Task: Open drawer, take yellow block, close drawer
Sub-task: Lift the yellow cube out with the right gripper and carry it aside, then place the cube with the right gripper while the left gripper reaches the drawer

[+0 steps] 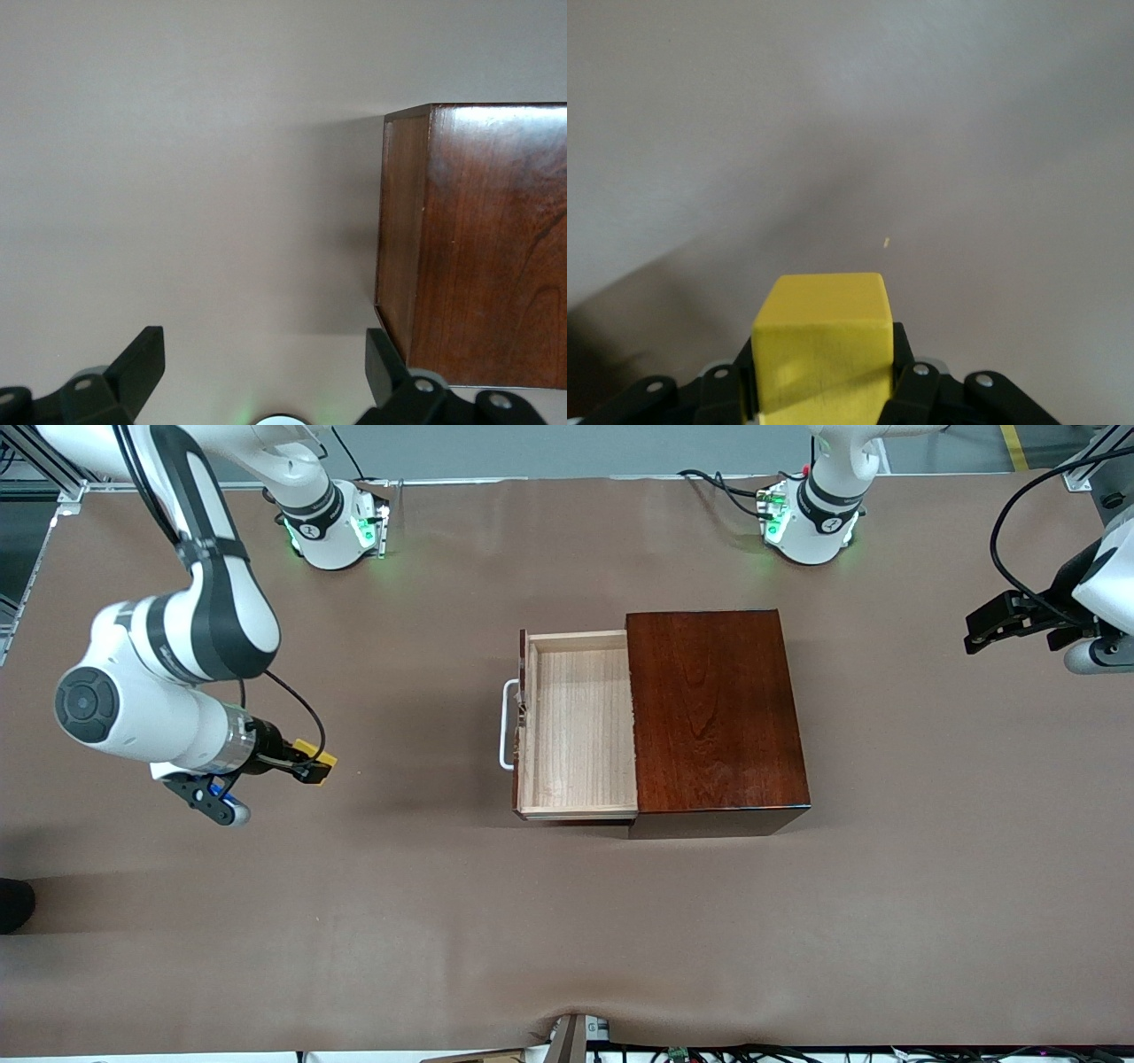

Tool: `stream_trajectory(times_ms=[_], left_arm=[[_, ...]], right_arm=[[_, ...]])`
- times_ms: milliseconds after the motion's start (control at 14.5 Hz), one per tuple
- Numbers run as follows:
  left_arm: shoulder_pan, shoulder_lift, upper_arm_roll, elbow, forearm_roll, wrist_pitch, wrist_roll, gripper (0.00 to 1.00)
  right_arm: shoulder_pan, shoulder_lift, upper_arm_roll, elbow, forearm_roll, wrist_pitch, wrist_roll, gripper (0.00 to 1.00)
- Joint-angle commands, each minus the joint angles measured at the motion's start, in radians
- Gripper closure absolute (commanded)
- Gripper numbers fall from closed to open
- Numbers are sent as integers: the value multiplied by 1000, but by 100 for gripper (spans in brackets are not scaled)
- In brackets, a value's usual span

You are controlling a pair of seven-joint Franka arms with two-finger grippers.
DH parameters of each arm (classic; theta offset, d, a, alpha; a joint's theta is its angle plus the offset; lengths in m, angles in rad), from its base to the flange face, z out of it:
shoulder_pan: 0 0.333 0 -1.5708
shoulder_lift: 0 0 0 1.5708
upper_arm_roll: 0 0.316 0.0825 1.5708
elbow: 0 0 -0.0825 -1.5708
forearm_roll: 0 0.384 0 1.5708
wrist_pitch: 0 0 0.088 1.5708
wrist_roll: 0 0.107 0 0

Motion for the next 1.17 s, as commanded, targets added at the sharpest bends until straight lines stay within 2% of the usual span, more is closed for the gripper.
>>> stream_trajectory(times_ms=[0, 69, 207, 415, 553, 691, 967, 1105], left_arm=[[3, -4, -11, 9, -23, -2, -1, 0], [3, -9, -12, 9, -25, -4, 2, 0], [3, -10, -30, 9, -25, -8, 5, 0], [3, -3, -63, 16, -25, -7, -1, 0], [-9, 38, -72, 21, -23, -2, -30, 0], [-63, 87, -101, 25, -21, 1, -180, 0], [-173, 209, -103, 120, -25, 10, -380, 0], [-219, 278, -103, 174, -90, 59, -511, 0]], right_arm=[[-40, -15, 22, -96, -9, 136, -218, 89], [-50, 27, 22, -93, -9, 193, -309, 89], [-72, 90, 22, -78, -9, 277, -444, 98], [-96, 211, 22, 31, -12, 307, -515, 97], [-104, 280, 22, 94, -12, 307, -512, 97], [-98, 315, 20, 126, -9, 302, -489, 97], [-95, 349, 19, 131, -14, 304, -429, 97], [-90, 355, 19, 131, -18, 302, -400, 97]])
